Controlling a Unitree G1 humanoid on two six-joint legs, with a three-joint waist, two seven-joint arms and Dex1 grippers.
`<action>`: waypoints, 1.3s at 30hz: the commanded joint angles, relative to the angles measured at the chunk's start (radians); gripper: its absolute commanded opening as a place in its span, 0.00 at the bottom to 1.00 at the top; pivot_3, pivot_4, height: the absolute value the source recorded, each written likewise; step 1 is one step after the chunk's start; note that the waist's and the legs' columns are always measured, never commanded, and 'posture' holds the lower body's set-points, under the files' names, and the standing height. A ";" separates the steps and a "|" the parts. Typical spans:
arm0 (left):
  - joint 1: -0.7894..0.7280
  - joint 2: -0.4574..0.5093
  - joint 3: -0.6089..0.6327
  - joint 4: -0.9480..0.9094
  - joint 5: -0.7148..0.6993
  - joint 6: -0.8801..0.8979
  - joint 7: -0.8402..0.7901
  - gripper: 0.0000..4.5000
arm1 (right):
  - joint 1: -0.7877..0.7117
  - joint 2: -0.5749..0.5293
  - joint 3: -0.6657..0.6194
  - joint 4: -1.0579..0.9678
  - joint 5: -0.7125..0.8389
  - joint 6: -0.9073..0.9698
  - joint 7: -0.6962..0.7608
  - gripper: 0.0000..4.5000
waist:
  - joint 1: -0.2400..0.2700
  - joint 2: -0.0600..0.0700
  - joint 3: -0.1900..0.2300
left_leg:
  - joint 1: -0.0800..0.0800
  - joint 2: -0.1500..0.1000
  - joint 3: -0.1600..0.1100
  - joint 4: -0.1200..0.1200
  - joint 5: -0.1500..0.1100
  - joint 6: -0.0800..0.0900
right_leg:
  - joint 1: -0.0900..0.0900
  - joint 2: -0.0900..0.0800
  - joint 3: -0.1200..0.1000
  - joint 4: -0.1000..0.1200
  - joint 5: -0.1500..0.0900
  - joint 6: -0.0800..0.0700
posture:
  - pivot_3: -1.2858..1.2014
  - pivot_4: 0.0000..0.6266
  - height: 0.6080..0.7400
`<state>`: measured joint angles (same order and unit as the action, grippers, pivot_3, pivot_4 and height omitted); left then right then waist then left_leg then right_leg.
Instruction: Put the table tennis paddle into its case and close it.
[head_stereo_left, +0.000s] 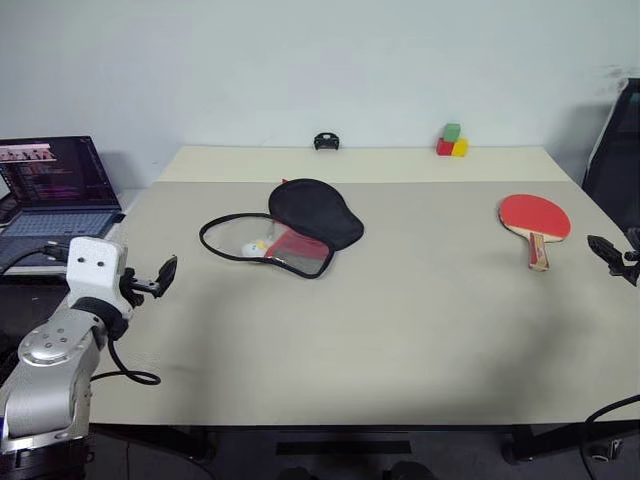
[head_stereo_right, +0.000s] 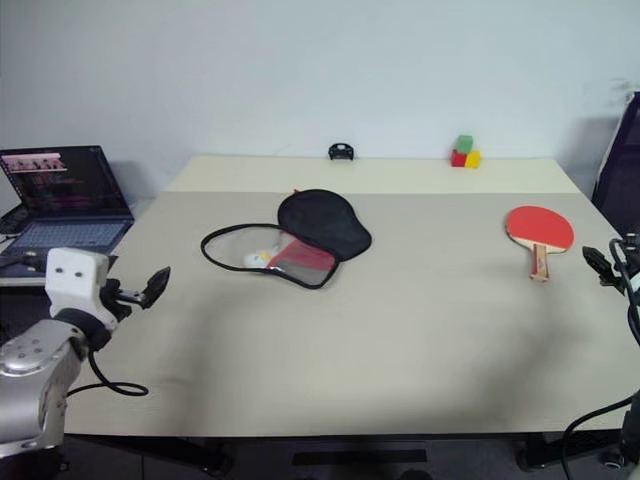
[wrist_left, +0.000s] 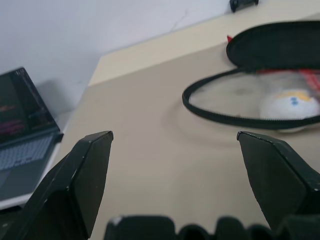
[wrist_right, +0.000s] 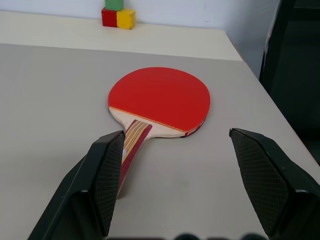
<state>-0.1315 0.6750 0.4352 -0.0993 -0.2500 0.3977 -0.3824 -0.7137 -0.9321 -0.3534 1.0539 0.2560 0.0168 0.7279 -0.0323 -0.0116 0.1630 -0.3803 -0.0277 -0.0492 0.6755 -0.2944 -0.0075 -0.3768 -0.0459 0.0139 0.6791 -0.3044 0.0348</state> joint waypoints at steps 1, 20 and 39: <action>-0.030 -0.005 -0.005 0.028 0.023 -0.047 0.016 0.97 | 0.001 -0.041 -0.003 -0.049 -0.004 0.010 0.026 0.81 | 0.002 0.000 0.000 | 0.000 0.000 0.000 0.000 0.000 0.000 | 0.000 0.000 0.000 0.000 0.000 0.000 | 0.52 0.24 1.00; -0.094 -0.050 0.006 0.164 -0.035 -0.122 -0.043 0.97 | 0.106 0.015 -0.039 -0.445 0.110 0.173 0.103 0.81 | 0.002 0.000 0.001 | -0.001 0.001 0.000 0.000 0.000 0.000 | -0.001 0.000 0.000 0.000 0.000 0.000 | 0.52 0.24 1.00; -0.053 -0.050 0.014 0.072 -0.184 0.036 -0.143 0.97 | 0.222 0.041 0.021 -0.809 0.239 0.468 0.290 0.81 | 0.007 0.000 0.001 | -0.002 0.001 0.000 0.000 0.000 0.000 | -0.003 0.000 0.000 0.000 0.000 0.000 | 0.52 0.24 1.00</action>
<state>-0.1805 0.6210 0.4264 0.0289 -0.3933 0.4147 -0.5069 -0.4939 -0.8627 -0.3283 0.3113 0.4606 0.4536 0.9852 -0.0255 -0.0114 0.1641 -0.3825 -0.0267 -0.0497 0.6756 -0.2946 -0.0077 -0.3796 -0.0458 0.0141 0.6794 -0.3043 0.0350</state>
